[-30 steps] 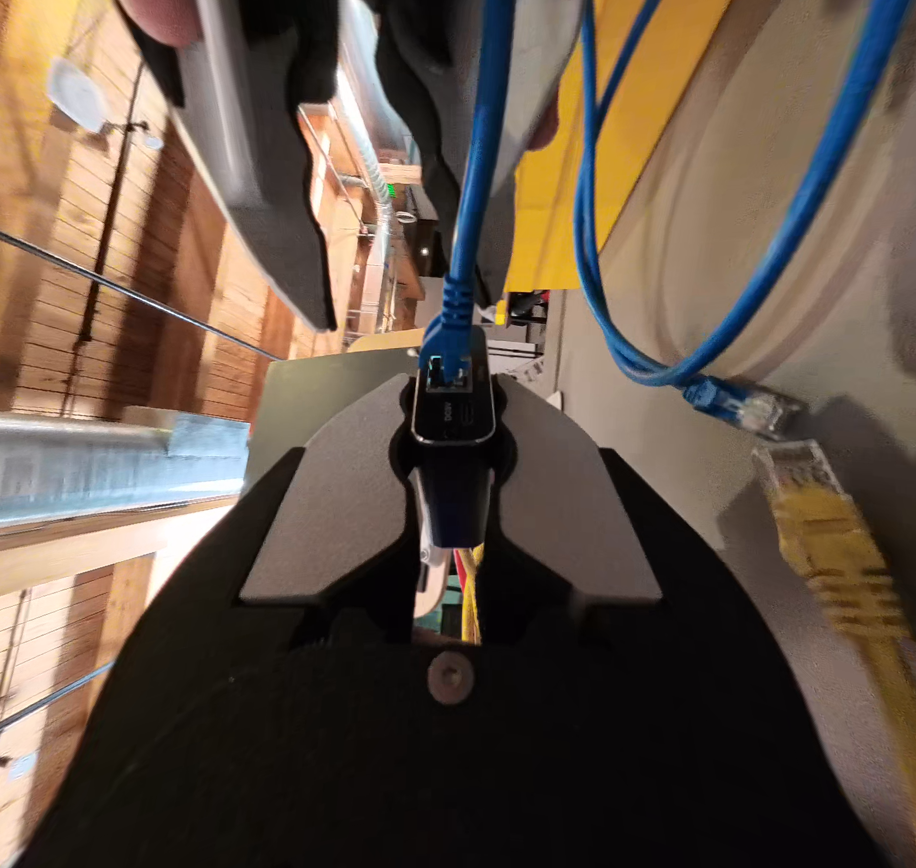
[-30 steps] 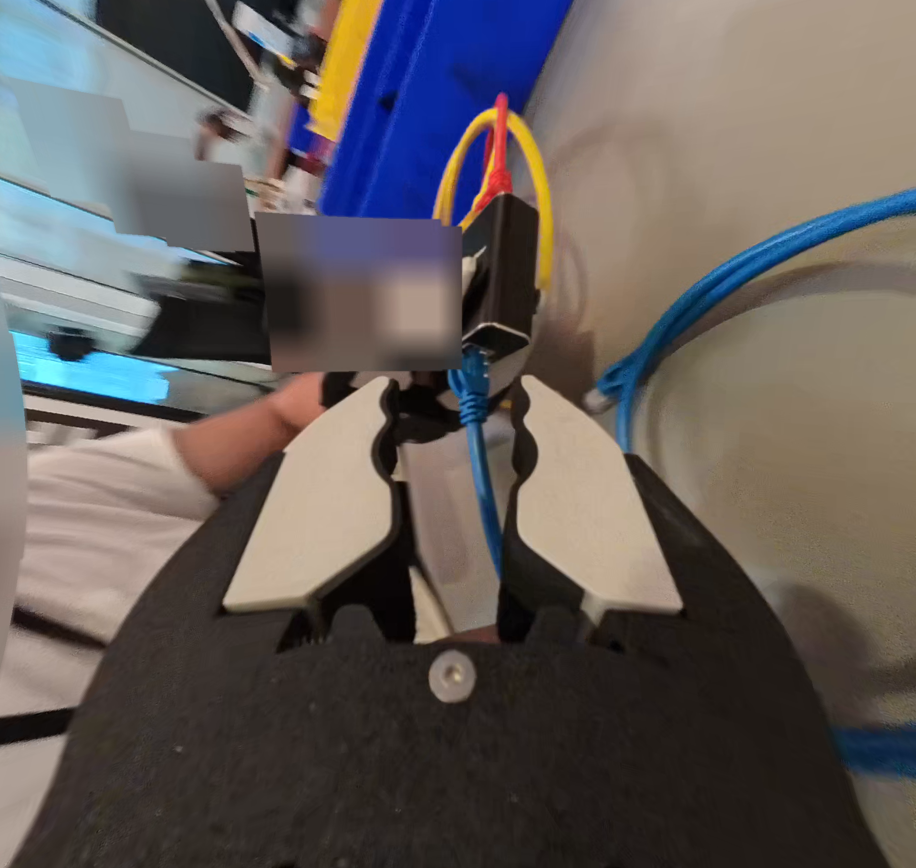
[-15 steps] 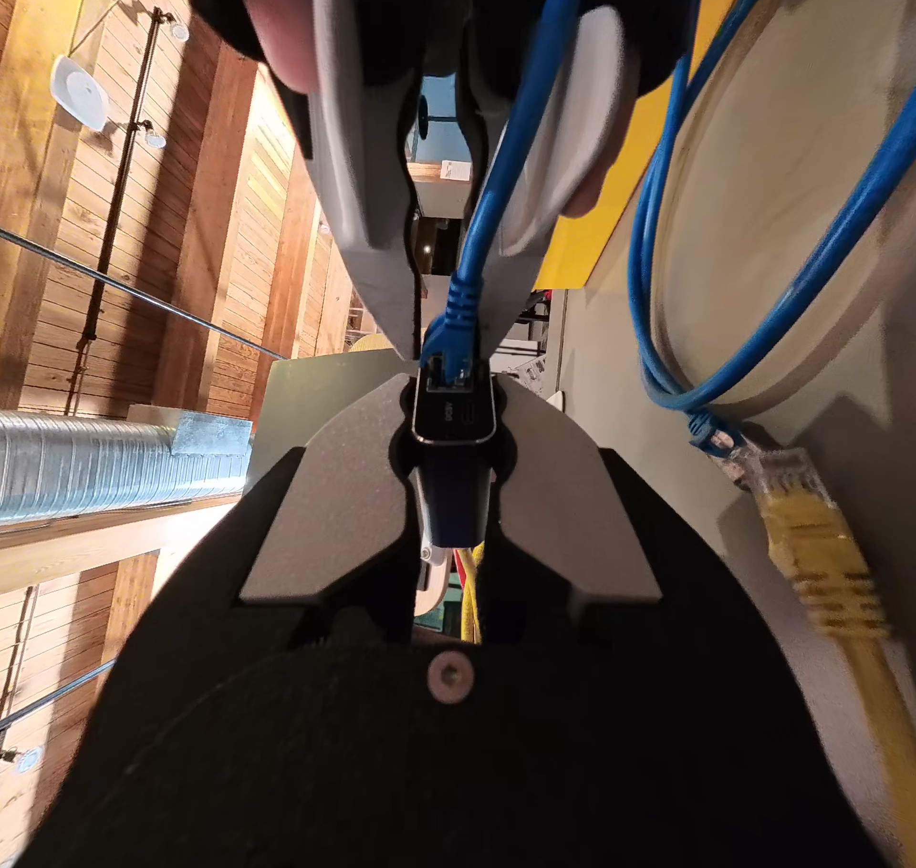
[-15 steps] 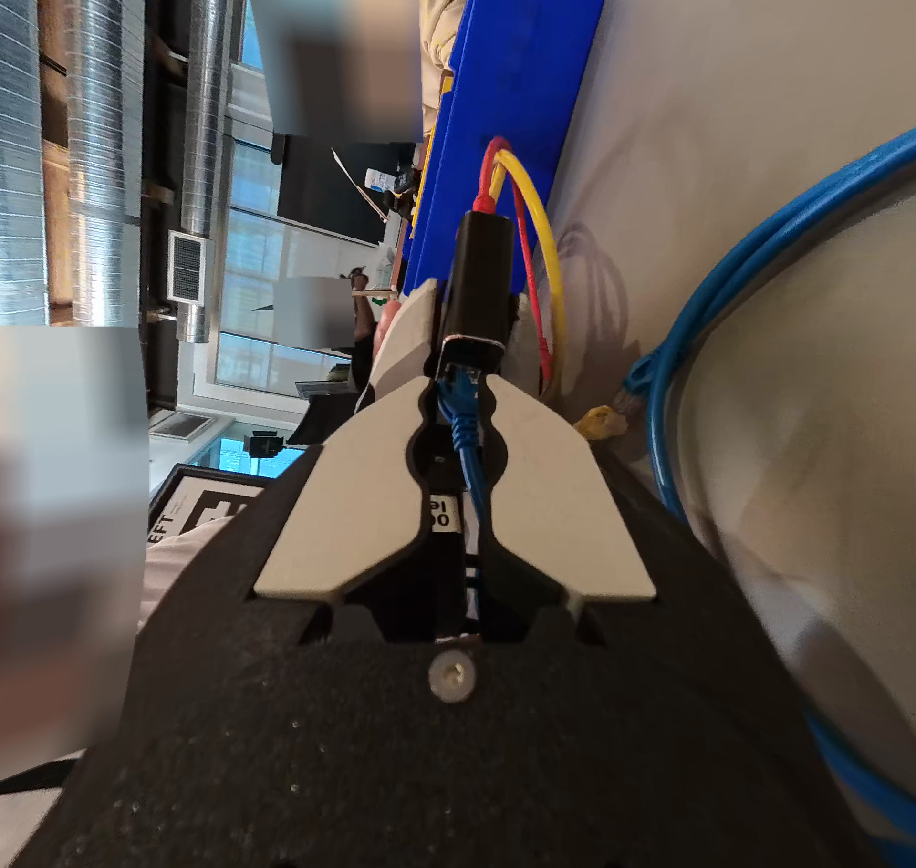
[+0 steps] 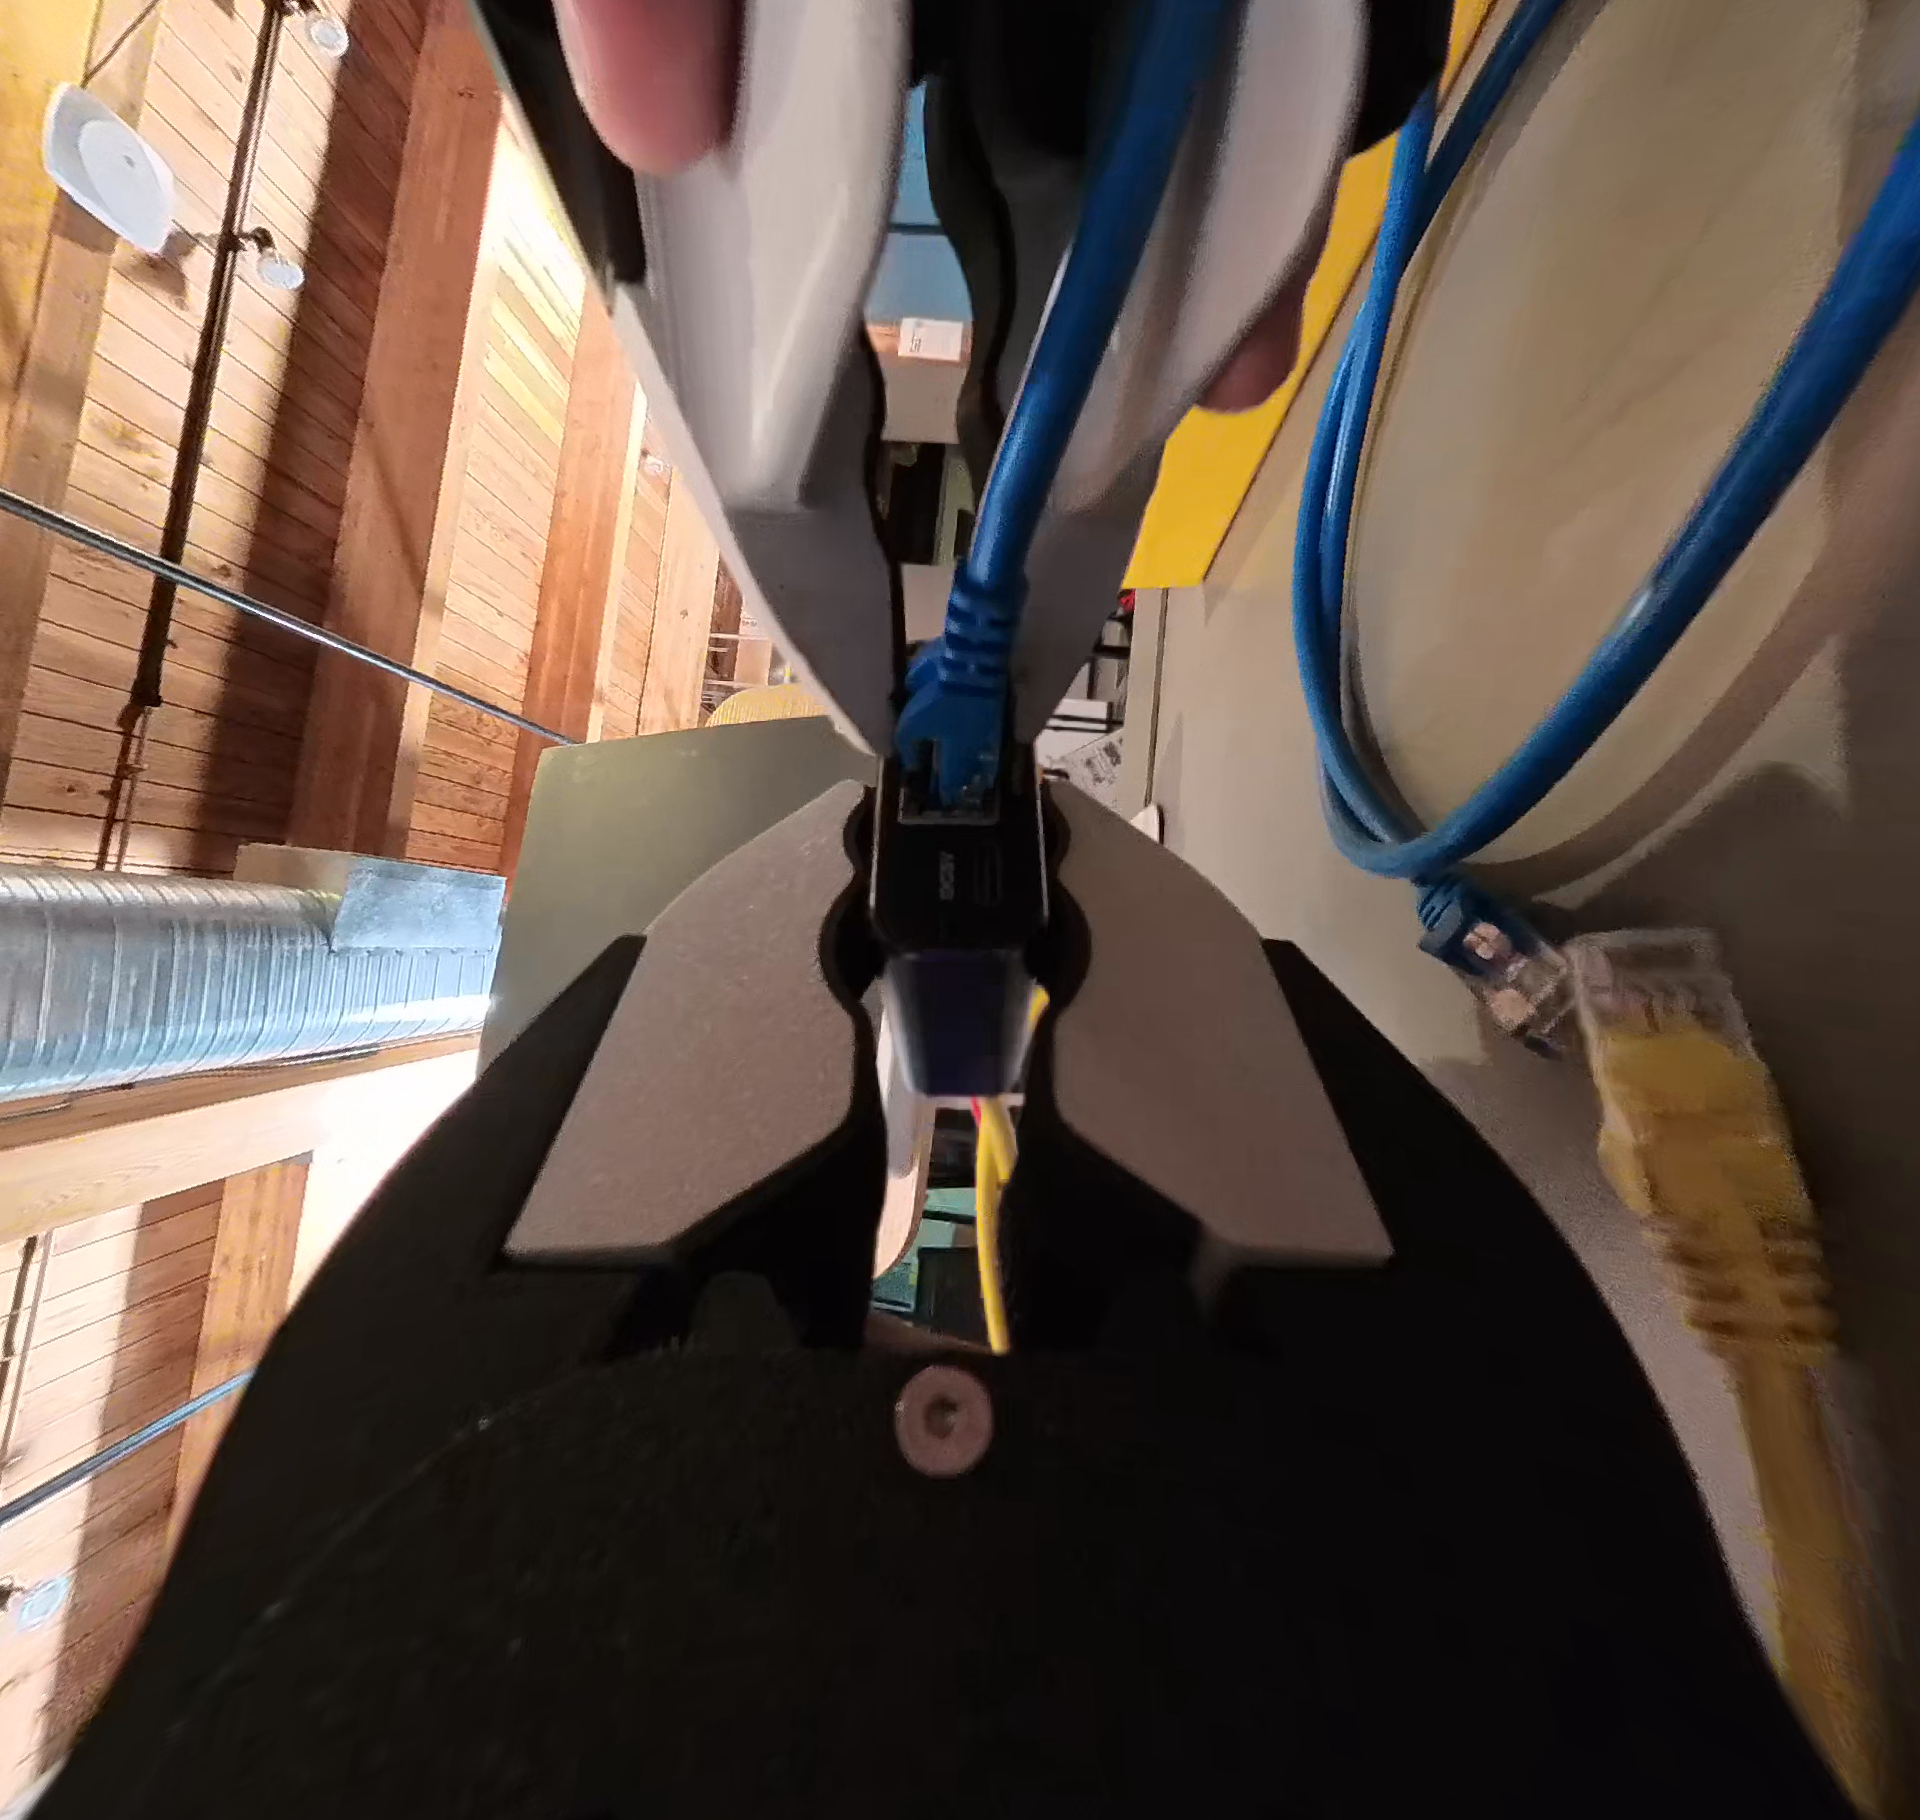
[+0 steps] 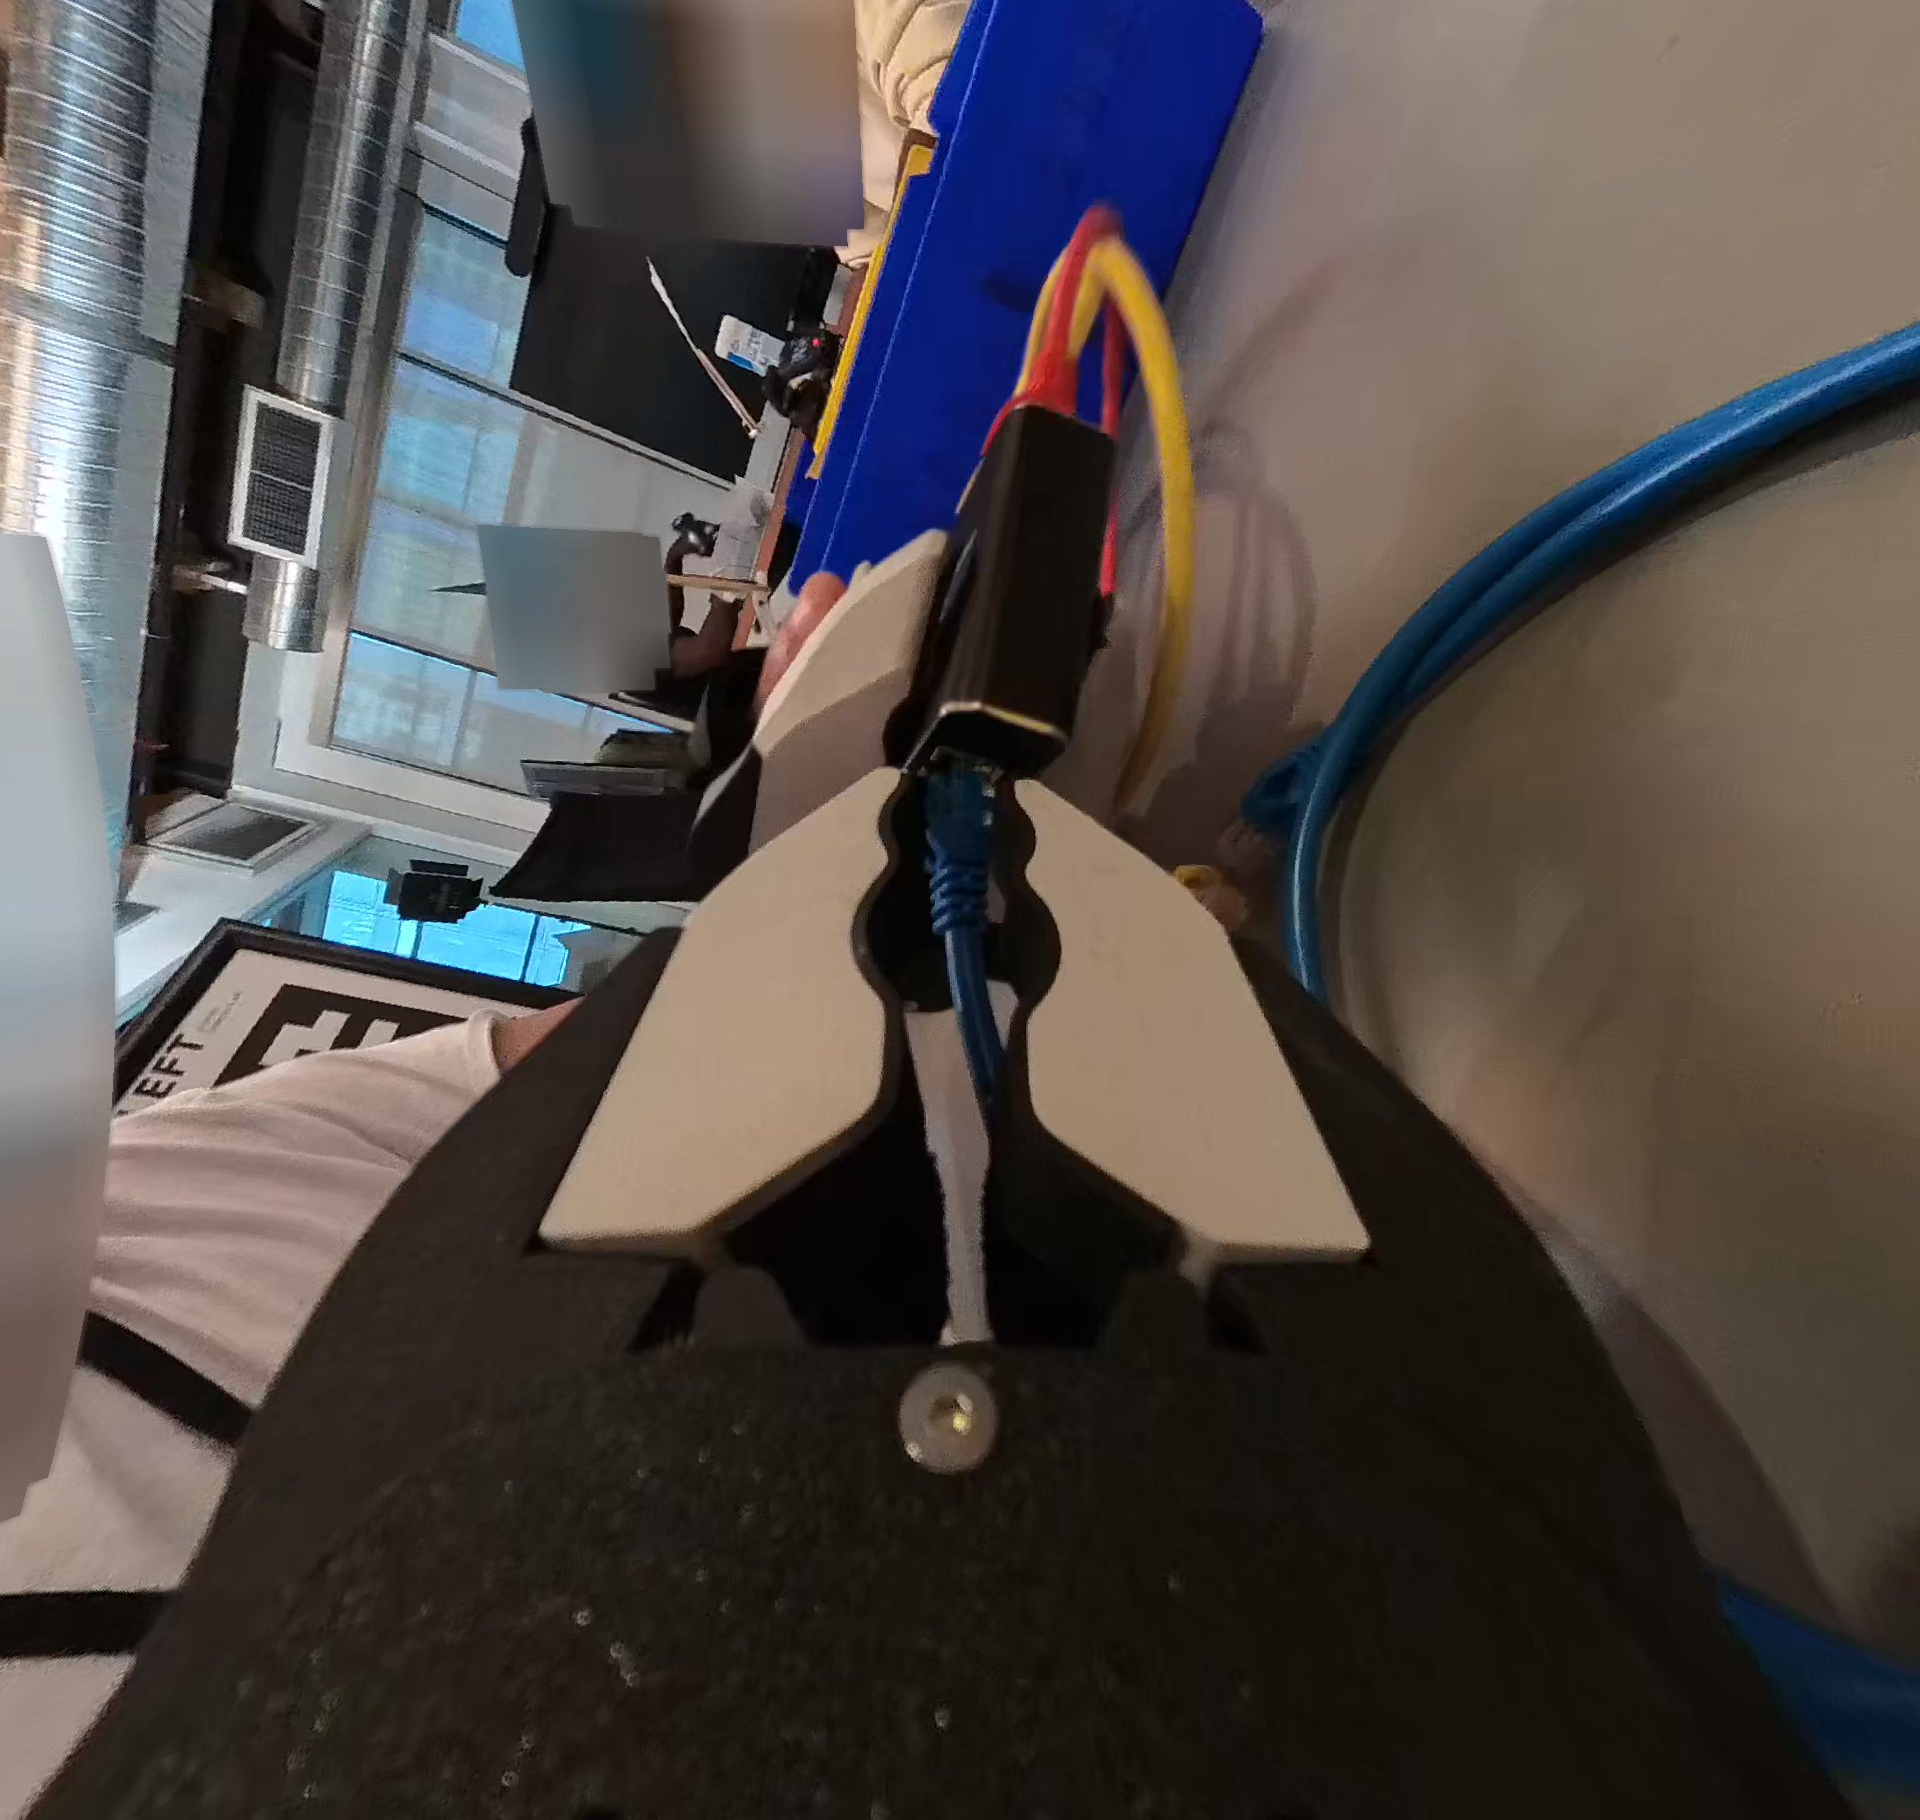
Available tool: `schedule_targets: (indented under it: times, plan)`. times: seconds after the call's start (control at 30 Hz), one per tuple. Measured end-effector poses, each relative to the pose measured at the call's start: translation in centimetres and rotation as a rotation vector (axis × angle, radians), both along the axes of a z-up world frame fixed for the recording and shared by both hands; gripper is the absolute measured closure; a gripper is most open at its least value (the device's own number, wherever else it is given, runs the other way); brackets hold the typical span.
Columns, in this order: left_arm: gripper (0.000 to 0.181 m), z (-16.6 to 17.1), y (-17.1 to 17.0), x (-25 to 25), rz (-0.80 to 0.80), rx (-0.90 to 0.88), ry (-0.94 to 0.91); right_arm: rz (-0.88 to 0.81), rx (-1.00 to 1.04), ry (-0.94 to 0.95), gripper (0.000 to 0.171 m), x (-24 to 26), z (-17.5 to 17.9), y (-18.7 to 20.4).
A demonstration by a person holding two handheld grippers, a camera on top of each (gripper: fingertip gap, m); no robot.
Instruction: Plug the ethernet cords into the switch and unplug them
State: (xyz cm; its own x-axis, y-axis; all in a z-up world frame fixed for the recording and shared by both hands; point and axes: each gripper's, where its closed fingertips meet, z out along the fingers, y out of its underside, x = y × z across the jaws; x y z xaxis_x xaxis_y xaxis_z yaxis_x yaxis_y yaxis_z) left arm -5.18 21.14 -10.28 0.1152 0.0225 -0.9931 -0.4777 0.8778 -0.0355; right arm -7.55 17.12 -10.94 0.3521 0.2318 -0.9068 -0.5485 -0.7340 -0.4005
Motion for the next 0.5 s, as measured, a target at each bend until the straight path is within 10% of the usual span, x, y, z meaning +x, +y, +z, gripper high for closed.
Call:
schedule_targets:
  times: [0.5]
  plan:
    - [0.156,1.4,-0.8,0.1,0.005,0.054,-0.06,0.03,0.001,0.072,0.157,-0.4,1.0,-1.0]
